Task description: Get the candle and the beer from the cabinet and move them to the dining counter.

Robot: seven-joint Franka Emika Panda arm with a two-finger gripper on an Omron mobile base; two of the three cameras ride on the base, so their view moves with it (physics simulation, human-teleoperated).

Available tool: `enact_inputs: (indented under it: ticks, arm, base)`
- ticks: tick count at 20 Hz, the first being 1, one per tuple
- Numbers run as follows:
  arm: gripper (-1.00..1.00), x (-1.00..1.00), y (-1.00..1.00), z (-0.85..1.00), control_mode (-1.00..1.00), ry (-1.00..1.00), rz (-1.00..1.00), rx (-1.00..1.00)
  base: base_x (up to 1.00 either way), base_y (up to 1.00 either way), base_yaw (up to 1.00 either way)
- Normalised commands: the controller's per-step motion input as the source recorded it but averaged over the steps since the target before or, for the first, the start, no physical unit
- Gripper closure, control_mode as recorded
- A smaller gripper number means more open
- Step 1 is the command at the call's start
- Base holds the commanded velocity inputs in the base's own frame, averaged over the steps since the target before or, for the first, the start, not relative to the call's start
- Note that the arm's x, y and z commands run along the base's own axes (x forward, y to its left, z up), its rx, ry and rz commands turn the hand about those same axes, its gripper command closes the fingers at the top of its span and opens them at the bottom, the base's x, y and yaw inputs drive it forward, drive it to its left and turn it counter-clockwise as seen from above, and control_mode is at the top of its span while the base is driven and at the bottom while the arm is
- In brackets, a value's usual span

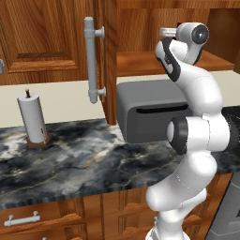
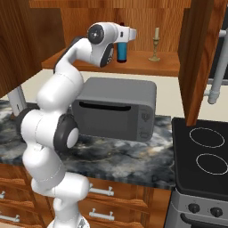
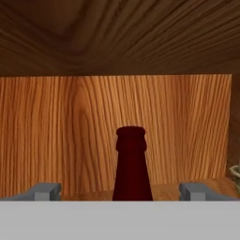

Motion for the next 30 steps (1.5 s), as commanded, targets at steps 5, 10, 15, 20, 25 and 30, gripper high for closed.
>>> enact_inputs:
  ticks: [5, 10, 15, 20, 25, 30]
  arm:
    - [-1.0, 0.23, 0.0, 0.0, -1.0, 0.0, 0.0, 0.0]
    - [-1.0, 0.07, 0.0, 0.0, -1.0, 0.0, 0.0, 0.0]
    - [-1.0, 0.0, 0.0, 0.0, -1.0, 0.0, 0.0, 0.0]
    - [-1.0, 0.0, 0.0, 0.0, -1.0, 0.0, 0.0, 0.0]
    - [-1.0, 0.0, 0.0, 0.0, -1.0, 0.0, 0.0, 0.0]
    - [1.0, 0.0, 0.0, 0.0, -1.0, 0.0, 0.0, 0.0]
  base:
    - [0.0, 0.0, 0.0]
    - [0.0, 0.0, 0.0]
    - [0.0, 0.0, 0.0]
    - [0.0, 0.0, 0.0]
    - [0.0, 0.0, 0.0]
    - [0.0, 0.0, 0.0]
